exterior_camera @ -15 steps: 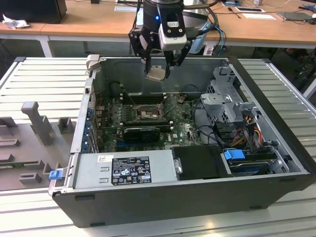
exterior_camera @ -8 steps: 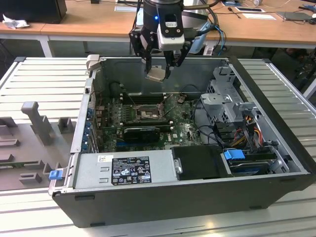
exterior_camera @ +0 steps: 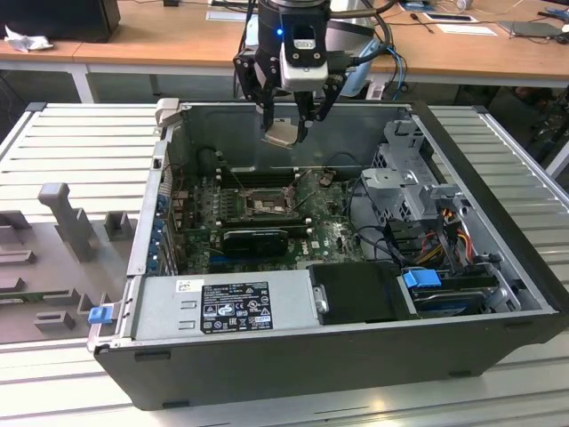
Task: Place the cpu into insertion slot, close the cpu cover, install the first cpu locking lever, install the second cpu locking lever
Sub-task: 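Place the cpu into insertion slot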
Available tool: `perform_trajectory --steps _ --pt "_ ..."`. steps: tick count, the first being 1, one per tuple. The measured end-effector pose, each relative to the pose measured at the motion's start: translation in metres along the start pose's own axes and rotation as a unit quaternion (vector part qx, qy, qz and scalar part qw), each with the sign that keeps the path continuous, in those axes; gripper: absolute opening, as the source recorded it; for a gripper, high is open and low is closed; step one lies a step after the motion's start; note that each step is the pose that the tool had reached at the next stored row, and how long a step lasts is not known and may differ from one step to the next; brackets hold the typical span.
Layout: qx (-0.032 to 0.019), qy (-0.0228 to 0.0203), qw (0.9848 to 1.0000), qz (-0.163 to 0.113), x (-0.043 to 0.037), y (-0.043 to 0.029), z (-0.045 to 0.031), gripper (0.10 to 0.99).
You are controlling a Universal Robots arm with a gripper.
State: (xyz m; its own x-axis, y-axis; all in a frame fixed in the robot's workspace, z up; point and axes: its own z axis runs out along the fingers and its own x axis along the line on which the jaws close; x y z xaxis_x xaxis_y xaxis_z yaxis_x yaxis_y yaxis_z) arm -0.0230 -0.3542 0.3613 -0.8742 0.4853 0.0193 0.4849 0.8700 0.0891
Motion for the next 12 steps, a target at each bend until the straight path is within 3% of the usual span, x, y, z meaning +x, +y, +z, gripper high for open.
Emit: perform_trajectory --steps 12 --pt "-0.0006 -0.0029 0.9995 0.032 0.0 0.0 0.0001 0.533"
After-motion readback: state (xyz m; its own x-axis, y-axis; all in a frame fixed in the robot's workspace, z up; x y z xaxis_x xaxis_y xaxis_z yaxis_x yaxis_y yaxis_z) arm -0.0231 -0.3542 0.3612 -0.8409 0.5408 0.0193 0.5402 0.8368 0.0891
